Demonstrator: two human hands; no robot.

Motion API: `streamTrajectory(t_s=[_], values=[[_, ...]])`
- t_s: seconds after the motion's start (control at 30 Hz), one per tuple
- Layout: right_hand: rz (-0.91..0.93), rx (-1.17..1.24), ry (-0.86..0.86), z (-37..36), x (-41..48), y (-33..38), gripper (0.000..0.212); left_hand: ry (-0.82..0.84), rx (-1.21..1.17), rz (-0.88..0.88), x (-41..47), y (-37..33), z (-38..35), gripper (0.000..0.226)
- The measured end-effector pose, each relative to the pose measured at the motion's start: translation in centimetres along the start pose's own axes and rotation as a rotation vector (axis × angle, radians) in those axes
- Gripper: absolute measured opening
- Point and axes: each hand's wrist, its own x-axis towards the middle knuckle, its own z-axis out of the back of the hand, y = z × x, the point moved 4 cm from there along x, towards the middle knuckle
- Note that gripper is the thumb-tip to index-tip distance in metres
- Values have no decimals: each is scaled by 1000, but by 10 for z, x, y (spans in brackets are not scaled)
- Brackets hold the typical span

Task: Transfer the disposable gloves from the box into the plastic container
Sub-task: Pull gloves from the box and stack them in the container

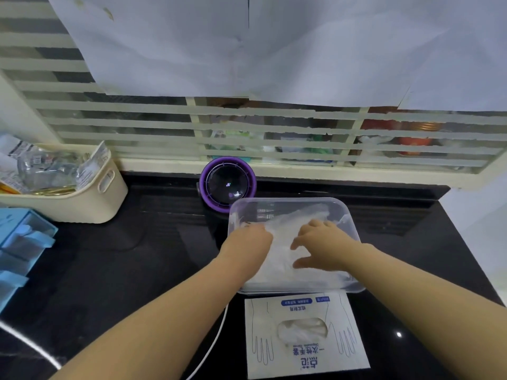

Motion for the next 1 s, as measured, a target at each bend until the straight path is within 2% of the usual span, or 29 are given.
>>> streamTrajectory(t_s=[0.1,0.27,0.4,0.43,0.5,0.57,0.6,0.67,0.73,0.8,0.87,0.93,1.0], values=[[-3,-67,14,-2,0,-9,47,131,218,-5,6,-3,-8,35],[-10,-162,41,-11,-3,-18,49,303,320,17,18,-11,-15,23],[-46,-238,38,14,-12,-19,46,345,375,4,21,-15,-20,34],[-72,-228,10,29,-16,-21,46,344,377,0,20,-15,-21,37],[-132,-162,-161,69,-29,-23,42,336,374,-4,22,-15,-23,40],[-125,10,-409,107,-42,-13,29,308,358,-9,23,-14,-24,43],[-92,124,-468,116,-43,-4,21,295,344,-7,23,-14,-25,45],[-10,204,-346,113,-29,23,19,281,329,-2,22,-13,-23,48],[34,163,-142,78,-4,45,29,273,355,-23,22,-14,-22,50],[23,122,-10,37,15,47,46,297,377,-38,21,-15,-23,56],[-33,114,49,5,23,30,71,326,411,-28,21,-13,-26,64],[-103,104,116,-18,21,9,91,332,521,-35,21,-10,-30,69],[-177,105,197,-35,17,-7,101,334,668,-70,22,-9,-35,70]])
